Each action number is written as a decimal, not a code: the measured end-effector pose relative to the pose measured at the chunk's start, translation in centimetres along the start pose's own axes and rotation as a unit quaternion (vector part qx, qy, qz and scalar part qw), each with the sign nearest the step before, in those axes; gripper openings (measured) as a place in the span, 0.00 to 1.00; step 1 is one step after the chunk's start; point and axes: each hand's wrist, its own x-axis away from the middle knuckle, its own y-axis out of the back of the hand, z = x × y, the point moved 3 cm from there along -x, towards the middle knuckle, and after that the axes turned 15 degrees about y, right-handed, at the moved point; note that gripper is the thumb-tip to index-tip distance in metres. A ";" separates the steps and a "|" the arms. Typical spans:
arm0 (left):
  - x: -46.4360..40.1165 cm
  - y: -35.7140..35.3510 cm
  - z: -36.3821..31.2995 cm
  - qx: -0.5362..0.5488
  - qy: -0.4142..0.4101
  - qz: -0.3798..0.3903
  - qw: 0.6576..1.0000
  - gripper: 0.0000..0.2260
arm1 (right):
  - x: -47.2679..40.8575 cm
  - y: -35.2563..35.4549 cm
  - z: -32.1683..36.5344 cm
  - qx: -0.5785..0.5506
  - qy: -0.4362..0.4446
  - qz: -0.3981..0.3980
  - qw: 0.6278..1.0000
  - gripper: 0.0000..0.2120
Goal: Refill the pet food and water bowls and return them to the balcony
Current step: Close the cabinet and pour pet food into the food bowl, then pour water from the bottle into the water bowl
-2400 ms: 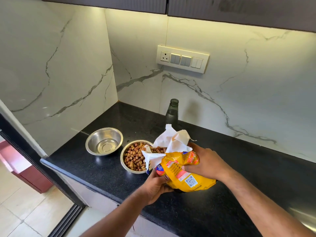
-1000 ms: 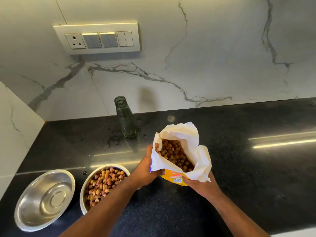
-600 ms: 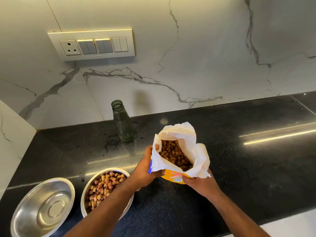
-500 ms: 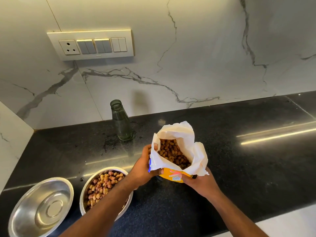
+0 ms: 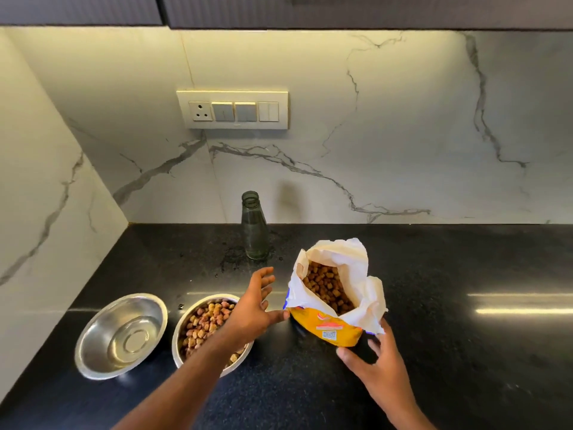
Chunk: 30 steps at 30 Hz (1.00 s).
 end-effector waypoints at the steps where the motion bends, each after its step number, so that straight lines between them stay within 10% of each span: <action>1: 0.4 0.2 0.2 0.005 0.000 -0.010 1.000 0.45 | 0.6 -0.3 -0.2 0.009 -0.007 -0.002 1.000 0.52; 17: 4.3 9.3 2.2 0.011 -0.047 -0.125 0.991 0.38 | 1.5 -12.9 5.8 -0.028 0.098 0.135 0.986 0.48; 30: 1.0 21.6 3.2 0.049 -0.046 -0.078 0.995 0.37 | -9.8 -25.1 10.2 -0.036 0.093 0.046 0.994 0.47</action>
